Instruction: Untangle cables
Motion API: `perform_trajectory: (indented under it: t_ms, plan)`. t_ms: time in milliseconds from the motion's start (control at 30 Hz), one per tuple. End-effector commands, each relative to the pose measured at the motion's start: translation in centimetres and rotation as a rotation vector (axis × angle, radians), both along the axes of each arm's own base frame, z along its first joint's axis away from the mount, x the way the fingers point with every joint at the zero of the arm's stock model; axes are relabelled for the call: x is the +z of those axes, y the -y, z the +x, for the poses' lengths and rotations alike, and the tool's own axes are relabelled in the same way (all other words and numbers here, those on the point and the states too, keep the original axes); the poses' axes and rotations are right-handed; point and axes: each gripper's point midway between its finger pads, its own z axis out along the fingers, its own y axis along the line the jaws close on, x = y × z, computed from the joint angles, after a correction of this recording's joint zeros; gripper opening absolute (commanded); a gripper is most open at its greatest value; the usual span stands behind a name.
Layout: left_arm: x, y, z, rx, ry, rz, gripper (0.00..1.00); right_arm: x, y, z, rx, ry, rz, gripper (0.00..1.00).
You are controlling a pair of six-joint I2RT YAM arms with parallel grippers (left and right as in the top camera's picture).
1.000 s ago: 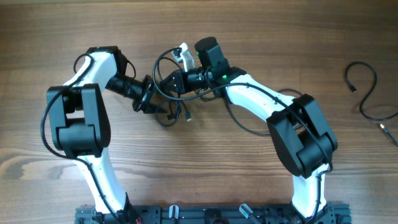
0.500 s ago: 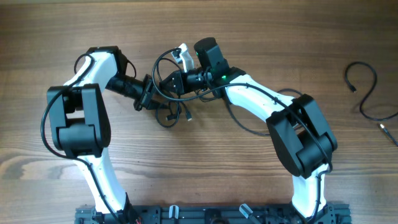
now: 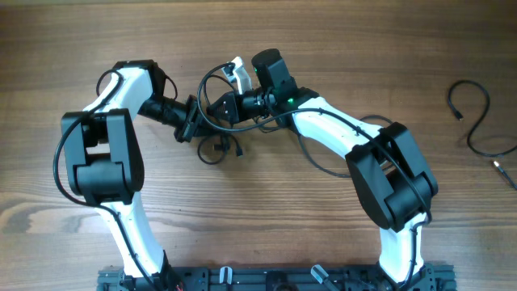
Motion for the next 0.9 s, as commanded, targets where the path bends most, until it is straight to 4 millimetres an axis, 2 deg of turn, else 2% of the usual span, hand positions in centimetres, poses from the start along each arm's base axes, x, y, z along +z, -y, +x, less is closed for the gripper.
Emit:
perform_trajectory:
  t_ms: [0,100,300,467,667,867]
  plan:
    - [-0.6,-0.2,-0.1,-0.011,-0.002,0.026,0.04,1.9,-0.5,-0.4,0.036,0.051,0.042,0.04]
    - [-1.8,-1.2,0.1,-0.036,0.031,0.103,0.04,2.0,0.0,0.0,0.033,0.048,0.051,0.05]
    - [-4.5,-3.9,1.3,-0.079,0.122,0.281,0.04,3.8,1.0,-0.9,0.140,0.010,0.157,0.04]
    - [-5.9,-6.1,2.9,-0.074,0.194,0.386,0.04,4.8,2.5,0.5,0.098,-0.007,0.173,0.04]
    - [-7.3,-9.3,3.2,-0.092,0.202,0.544,0.04,8.2,3.4,1.3,0.048,0.060,0.187,0.05]
    - [-7.5,-9.9,3.6,-0.088,0.218,0.569,0.04,12.9,4.6,1.8,-0.059,0.173,0.165,0.04]
